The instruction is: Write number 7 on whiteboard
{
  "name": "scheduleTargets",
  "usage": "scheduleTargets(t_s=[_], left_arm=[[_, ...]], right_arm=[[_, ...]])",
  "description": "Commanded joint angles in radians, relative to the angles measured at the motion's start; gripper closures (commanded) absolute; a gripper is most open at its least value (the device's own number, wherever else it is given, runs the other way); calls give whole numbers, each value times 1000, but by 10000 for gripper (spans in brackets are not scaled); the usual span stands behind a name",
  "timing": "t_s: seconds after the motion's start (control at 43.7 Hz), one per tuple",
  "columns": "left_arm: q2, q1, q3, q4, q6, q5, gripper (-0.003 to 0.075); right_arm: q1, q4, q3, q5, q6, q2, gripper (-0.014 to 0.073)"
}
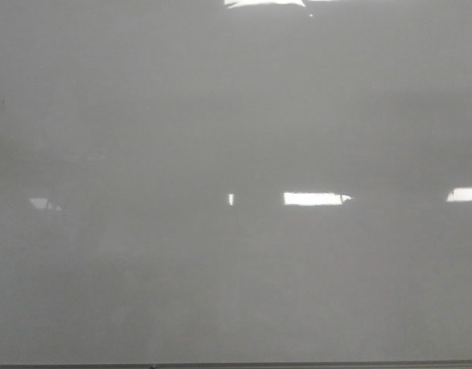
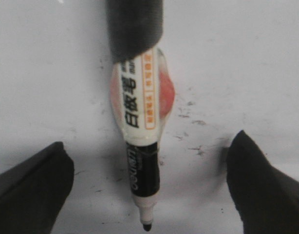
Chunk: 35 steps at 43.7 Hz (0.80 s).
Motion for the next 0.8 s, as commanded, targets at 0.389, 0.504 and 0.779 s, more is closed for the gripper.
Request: scheduleTargets(t_s=[0.389, 0.504, 0.779], left_arm=[[-19, 1, -29, -2, 3, -88, 741], [-34, -8, -30, -2, 3, -40, 741], [-173, -160, -203, -87, 9, 621, 741]], right_arm=[[-2, 7, -36, -79, -1, 16, -30], [-2, 7, -36, -79, -1, 16, -30], [1, 7, -37, -39, -1, 18, -30]])
